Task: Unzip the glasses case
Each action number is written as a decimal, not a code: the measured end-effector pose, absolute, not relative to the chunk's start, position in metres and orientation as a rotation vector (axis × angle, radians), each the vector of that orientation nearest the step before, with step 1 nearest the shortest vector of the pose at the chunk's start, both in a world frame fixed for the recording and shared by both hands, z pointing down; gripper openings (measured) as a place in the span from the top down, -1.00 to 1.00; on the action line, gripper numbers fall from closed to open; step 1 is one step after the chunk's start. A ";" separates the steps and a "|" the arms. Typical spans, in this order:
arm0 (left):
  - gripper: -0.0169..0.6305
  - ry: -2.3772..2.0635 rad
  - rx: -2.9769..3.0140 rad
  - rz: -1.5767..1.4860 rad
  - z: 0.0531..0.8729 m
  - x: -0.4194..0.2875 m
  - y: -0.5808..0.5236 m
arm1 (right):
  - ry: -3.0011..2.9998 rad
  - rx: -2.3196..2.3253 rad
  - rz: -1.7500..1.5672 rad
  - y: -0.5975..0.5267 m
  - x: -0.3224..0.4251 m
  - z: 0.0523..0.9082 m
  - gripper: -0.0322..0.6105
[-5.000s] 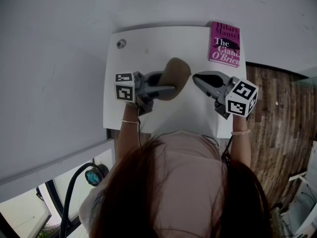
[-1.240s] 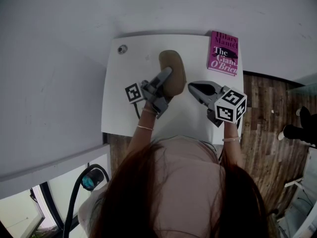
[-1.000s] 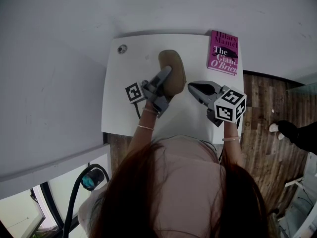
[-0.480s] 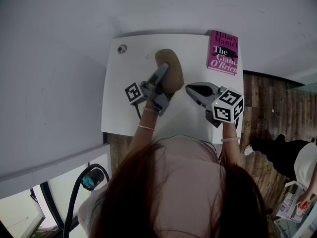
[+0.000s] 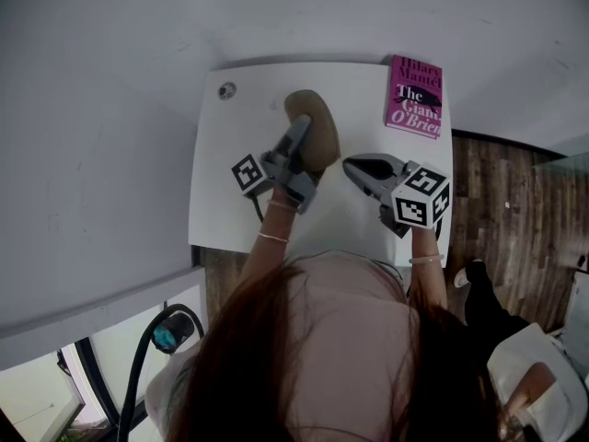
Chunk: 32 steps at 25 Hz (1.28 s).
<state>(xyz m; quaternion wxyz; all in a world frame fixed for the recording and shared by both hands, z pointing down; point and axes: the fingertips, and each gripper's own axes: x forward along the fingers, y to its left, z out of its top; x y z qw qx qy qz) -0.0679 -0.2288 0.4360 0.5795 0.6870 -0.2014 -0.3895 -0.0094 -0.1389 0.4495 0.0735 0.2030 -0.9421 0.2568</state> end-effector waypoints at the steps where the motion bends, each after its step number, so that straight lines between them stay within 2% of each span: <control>1: 0.04 -0.477 1.603 -0.914 0.436 -0.068 -0.229 | -2.829 0.607 0.772 -0.138 -0.010 0.449 0.89; 32: 0.04 -0.610 1.360 -1.038 0.460 -0.081 -0.232 | -2.826 0.463 0.859 -0.124 -0.029 0.453 0.89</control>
